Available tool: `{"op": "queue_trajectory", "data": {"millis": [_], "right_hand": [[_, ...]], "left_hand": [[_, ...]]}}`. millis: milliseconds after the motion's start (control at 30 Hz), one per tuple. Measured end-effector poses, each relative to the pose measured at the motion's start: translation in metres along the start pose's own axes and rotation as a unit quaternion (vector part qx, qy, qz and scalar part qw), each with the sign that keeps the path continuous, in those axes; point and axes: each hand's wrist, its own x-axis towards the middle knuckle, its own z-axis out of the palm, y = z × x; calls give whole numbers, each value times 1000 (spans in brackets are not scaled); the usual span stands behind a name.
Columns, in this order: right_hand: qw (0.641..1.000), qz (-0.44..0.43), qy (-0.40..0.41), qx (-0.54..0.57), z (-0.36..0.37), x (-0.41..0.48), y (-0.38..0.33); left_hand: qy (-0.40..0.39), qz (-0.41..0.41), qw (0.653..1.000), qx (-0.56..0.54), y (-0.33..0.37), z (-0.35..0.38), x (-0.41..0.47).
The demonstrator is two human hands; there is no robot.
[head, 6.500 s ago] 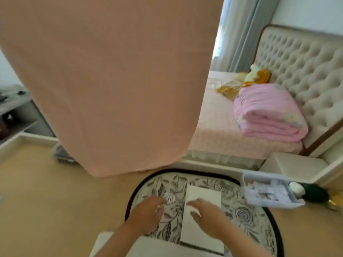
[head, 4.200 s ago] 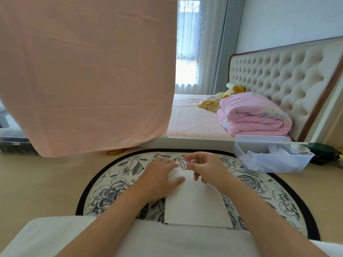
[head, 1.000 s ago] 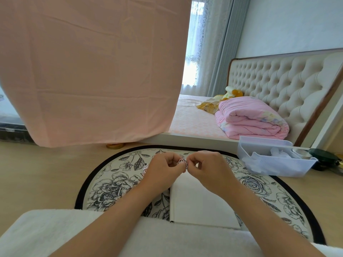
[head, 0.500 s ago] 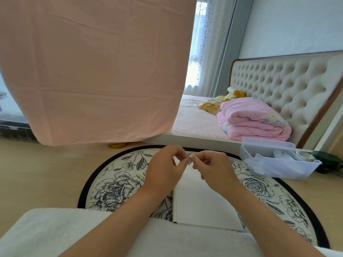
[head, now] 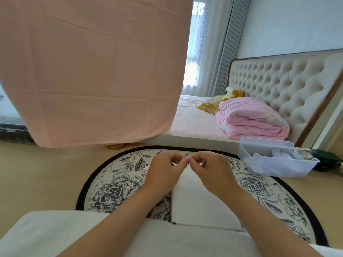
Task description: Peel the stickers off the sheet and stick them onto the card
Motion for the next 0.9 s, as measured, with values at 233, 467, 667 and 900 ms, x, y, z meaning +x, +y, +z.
{"op": "queue_trajectory", "data": {"millis": [233,467,667,900], "right_hand": [[983,107,-53,139,-1,3,-4],[958,140,-69,239,-7,2,-8],[949,152,-44,274,-11,4,-6],[943,163,-41,289,-19,4,-7]], "left_hand": [[-48,1,998,-31,-5,1,3],[-56,10,998,-25,-4,0,2],[-52,27,998,-28,-3,0,2],[-39,4,996,-86,12,-1,-1]]}}
